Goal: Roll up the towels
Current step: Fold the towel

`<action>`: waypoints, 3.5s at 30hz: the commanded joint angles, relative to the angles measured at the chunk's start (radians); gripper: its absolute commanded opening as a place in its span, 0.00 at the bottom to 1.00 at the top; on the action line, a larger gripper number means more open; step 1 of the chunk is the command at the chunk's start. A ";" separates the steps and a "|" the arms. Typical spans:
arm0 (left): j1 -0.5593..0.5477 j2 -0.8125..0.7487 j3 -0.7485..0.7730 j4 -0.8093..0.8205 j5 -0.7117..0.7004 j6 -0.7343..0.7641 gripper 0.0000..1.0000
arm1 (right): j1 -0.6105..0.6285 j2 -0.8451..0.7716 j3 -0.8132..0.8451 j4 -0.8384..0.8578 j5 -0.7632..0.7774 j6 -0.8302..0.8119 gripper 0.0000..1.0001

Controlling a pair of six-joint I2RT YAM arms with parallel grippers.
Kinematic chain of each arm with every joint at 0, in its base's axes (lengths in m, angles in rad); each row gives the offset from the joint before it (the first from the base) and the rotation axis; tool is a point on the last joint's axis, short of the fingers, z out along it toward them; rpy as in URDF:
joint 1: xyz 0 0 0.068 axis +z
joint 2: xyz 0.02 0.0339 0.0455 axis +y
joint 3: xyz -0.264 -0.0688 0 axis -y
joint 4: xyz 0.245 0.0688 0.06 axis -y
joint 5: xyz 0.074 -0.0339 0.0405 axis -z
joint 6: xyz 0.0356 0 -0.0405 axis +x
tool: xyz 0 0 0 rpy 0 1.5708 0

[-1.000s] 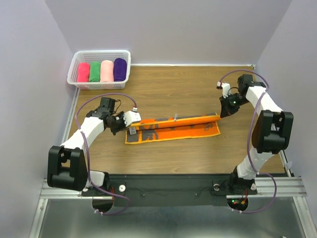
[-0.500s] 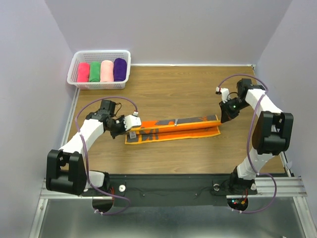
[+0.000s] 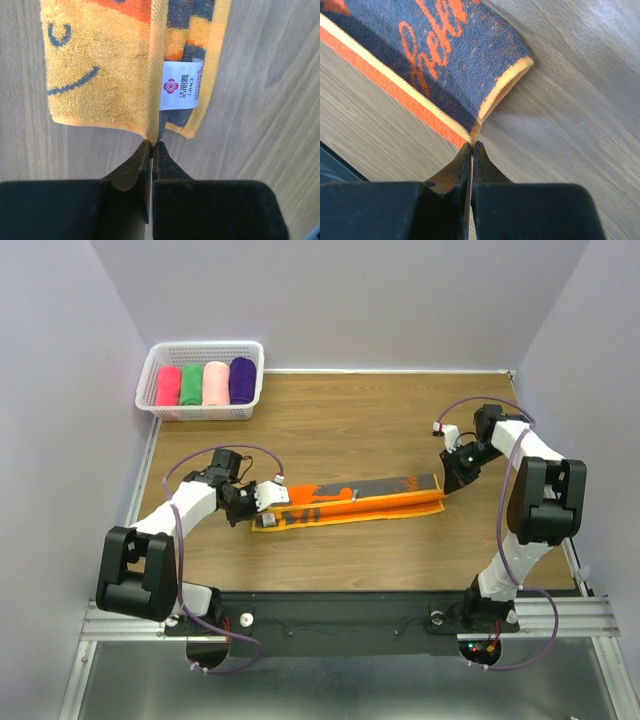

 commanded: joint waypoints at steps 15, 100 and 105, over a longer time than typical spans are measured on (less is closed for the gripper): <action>-0.021 -0.146 0.058 -0.104 0.067 0.006 0.48 | -0.016 -0.070 0.044 -0.073 -0.058 -0.047 0.48; -0.093 0.278 0.279 -0.192 0.061 -0.069 0.00 | 0.148 -0.131 -0.173 0.031 0.191 -0.352 0.59; -0.063 0.340 0.331 -0.242 0.104 -0.055 0.00 | 0.148 -0.151 -0.216 0.075 0.233 -0.384 0.59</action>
